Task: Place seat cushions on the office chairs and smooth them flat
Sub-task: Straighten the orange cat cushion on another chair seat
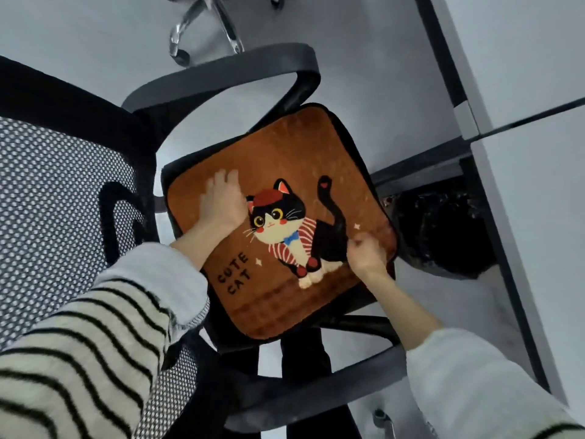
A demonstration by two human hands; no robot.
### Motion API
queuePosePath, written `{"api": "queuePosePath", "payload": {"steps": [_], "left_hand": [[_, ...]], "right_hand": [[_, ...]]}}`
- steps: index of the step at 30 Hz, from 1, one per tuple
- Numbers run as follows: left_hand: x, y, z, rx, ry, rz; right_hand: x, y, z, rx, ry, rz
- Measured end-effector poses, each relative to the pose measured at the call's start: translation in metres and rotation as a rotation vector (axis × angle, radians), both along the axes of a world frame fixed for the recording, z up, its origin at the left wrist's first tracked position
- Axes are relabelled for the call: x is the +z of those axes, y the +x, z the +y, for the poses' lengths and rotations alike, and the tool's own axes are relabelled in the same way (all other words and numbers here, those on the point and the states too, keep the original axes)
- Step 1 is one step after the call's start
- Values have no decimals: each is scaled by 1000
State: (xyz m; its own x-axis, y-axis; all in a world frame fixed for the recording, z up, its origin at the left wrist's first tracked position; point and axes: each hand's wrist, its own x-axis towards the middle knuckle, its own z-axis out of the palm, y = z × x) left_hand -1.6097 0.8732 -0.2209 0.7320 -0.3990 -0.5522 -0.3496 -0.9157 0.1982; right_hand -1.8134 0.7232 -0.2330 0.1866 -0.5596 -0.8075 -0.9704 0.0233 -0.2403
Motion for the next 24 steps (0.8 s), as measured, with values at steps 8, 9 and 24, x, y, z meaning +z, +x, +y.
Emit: {"api": "queuePosePath", "payload": {"steps": [8,9,24], "left_hand": [[-52,28,-22,-234,148,1],[-55,33,-23,-237,171,15],[-37,44,5,-177,-87,-335]], "right_hand": [[-38,-26,12,-741,58,168],[-40,-26,11,-727,-1,213],[-25,-10,17,-667,-124,230]]}}
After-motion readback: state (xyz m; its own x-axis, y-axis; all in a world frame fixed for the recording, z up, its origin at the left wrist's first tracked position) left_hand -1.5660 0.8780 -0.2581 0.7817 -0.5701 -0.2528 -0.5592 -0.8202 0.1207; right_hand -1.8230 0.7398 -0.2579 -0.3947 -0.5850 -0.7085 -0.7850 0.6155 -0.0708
